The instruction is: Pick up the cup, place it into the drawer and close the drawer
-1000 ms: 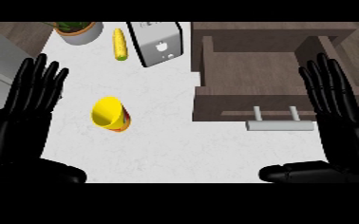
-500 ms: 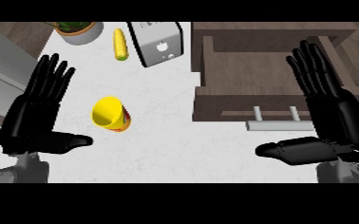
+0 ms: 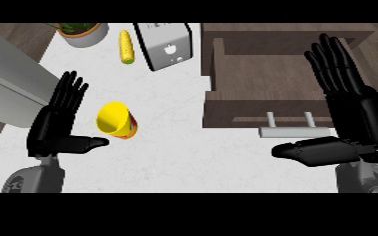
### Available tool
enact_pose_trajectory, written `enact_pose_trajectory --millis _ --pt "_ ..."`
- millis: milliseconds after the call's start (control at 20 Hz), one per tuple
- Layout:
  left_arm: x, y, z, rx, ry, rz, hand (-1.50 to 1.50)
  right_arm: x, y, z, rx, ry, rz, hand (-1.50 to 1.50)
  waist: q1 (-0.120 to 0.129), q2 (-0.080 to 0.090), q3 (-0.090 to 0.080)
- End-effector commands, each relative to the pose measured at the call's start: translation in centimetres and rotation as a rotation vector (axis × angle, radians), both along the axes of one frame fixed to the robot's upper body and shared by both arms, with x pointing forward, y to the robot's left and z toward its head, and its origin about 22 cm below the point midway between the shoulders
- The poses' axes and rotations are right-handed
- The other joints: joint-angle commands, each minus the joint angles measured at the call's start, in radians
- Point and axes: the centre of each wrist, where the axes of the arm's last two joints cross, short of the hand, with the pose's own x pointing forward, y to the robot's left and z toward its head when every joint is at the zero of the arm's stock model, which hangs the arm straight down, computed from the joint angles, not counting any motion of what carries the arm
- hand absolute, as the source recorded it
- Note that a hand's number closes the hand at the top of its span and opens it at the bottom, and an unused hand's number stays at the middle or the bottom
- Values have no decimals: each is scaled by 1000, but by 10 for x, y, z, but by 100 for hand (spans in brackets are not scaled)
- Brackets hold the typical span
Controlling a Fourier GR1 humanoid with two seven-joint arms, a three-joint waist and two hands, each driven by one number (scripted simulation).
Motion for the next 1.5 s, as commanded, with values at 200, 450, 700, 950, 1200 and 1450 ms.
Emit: enact_pose_trajectory --millis 200,450,700,950,1200,1450 --pt "-4 13 -57 39 65 43 -150 -1 -5 8 -12 -8 -8 -150 -1 -1 0" --pt "-4 25 -90 37 88 47 -150 -3 5 20 1 -5 -3 -150 -6 0 -1" --pt "-8 46 -115 48 100 75 -150 6 -29 27 -6 -25 11 -150 -14 3 -1" --pt "-10 26 -139 52 78 62 -150 22 -4 20 10 -23 3 -150 -13 5 -2" --pt "-6 29 -138 45 46 78 -150 18 -15 13 -4 -14 12 -150 -21 8 -3" --pt "1 27 -135 28 30 67 -150 8 -5 9 -4 -15 11 -150 -25 9 -3"
